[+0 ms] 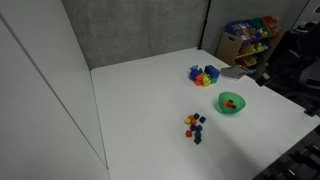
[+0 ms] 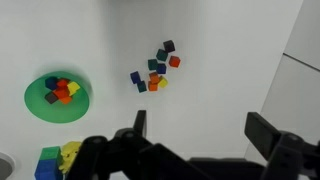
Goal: Put one purple block in the green bowl
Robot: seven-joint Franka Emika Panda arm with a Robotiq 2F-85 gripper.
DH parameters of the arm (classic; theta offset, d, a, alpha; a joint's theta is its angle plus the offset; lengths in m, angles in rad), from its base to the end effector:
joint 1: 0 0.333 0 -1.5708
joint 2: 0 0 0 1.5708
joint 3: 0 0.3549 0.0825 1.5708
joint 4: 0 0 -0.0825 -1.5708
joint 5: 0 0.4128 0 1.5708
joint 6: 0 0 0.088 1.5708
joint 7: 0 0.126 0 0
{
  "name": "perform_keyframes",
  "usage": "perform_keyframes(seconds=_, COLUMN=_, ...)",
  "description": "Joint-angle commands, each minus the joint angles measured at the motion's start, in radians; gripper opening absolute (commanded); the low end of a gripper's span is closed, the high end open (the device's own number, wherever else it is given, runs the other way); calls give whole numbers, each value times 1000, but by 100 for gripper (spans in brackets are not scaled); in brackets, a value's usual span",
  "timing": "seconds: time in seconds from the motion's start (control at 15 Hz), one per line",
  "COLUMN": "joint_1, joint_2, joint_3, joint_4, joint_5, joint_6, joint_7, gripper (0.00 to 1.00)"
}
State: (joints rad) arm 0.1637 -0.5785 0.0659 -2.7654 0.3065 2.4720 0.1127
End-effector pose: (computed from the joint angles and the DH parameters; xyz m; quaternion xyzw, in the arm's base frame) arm 0.3696 0.0878 0.4077 -0.9842 0.0504 -0.1245 0.1152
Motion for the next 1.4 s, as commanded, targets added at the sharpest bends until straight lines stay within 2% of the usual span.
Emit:
perform_keyframes(seconds=0.0, joint_1=0, joint_2=-1, joint_3=-1, joint_4=1, joint_5=-1, joint_6=-2, joint_7=1, gripper=100)
perform_keyframes(seconds=0.2, joint_1=0, joint_2=-1, joint_3=-1, joint_4=1, joint_5=-1, joint_6=-2, joint_7=1, gripper=100)
perform_keyframes(seconds=0.67, joint_1=-12, joint_2=116, joint_3=2, joint_4=64, joint_5=-9, joint_6=-10, joint_7=12, gripper=100)
perform_keyframes(seconds=1.33, joint_1=-31, joint_2=378, joint_3=53, joint_4=188, joint_5=-101, joint_6=-12, joint_7=51, gripper=100)
